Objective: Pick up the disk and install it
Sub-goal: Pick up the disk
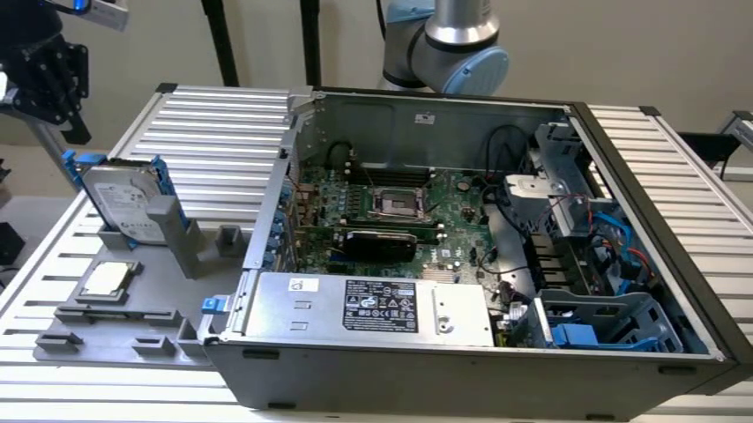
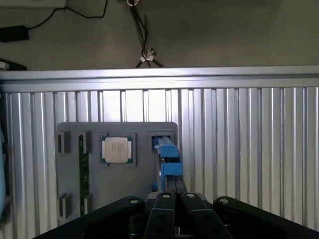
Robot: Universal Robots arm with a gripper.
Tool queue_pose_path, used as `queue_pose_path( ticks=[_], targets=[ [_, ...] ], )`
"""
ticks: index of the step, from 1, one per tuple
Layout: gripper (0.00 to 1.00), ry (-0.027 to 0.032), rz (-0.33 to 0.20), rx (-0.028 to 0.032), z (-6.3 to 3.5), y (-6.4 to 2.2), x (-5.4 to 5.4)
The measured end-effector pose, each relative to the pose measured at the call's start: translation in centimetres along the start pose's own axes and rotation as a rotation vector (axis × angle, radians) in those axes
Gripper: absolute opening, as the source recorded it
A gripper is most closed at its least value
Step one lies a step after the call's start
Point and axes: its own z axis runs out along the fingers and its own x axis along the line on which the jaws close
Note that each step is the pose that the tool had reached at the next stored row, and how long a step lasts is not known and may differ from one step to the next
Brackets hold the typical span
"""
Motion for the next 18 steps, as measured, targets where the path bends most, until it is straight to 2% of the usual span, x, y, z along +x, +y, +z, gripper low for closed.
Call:
queue_pose_path(
  ticks=[5,7,8,11,12,14,16,17,18],
  targets=[
    [0.12,0.0002,-0.006,0.0002,0.02,0.01,0.00],
    [0.24,0.0002,-0.006,0.0003,0.02,0.01,0.00],
    [0.24,0.0003,-0.007,0.0003,0.02,0.01,0.00],
    [0.42,0.0003,-0.008,0.0003,0.02,0.01,0.00],
    [0.42,0.0003,-0.008,0.0003,0.02,0.01,0.00],
    [0.53,0.0003,-0.008,0.0003,0.02,0.01,0.00],
    [0.53,0.0003,-0.008,0.0002,0.02,0.01,0.00],
    [0.60,0.0003,-0.008,0.0002,0.02,0.01,0.00],
    [0.60,0.0003,-0.008,0.0003,0.02,0.01,0.00]
  ],
)
